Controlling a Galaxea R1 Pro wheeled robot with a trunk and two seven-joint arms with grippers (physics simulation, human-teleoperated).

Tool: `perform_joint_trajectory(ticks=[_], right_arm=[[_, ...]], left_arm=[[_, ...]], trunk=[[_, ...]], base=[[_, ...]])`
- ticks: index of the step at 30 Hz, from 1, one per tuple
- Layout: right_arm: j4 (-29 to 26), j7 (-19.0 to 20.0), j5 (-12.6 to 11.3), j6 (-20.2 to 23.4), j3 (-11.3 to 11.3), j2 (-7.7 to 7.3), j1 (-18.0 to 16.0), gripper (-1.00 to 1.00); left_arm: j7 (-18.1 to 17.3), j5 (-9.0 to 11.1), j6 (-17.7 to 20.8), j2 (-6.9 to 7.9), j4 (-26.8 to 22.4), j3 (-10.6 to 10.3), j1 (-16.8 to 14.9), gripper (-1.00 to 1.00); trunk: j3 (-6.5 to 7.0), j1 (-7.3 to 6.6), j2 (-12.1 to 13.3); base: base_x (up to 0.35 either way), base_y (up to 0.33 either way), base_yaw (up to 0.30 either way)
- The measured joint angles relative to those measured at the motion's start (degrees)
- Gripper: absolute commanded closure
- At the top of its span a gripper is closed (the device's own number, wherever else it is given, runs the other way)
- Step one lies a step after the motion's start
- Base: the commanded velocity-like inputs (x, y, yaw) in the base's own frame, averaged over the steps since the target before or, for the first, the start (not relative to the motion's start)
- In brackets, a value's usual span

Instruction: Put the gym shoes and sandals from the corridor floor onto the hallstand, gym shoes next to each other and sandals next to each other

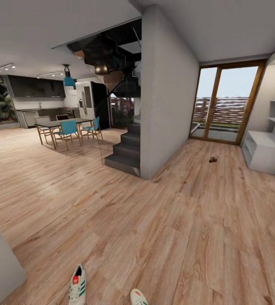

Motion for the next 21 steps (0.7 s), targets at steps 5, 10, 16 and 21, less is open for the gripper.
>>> perform_joint_trajectory(ticks=[5,10,16,21], right_arm=[[0.00,0.00,0.00,0.00,0.00,0.00,0.00,-1.00],[0.00,0.00,0.00,0.00,0.00,0.01,0.00,-1.00],[0.00,0.00,0.03,-0.01,0.00,0.01,0.00,-1.00],[0.00,0.00,0.13,-0.01,0.00,0.01,0.00,-1.00]], left_arm=[[0.00,0.00,0.00,0.00,0.00,0.00,0.00,-1.00],[0.00,0.00,0.00,0.00,0.00,0.00,0.00,-1.00],[0.00,0.00,0.00,0.00,0.01,0.00,0.00,-1.00],[0.00,0.00,-0.01,0.00,0.01,0.00,0.00,-1.00]], trunk=[[0.00,0.00,0.00],[0.00,0.00,0.00],[0.00,-0.01,0.00],[0.00,-0.02,0.00]], base=[[0.000,0.000,0.296],[0.003,-0.008,0.296],[0.104,-0.150,0.296],[0.140,-0.231,0.296]])
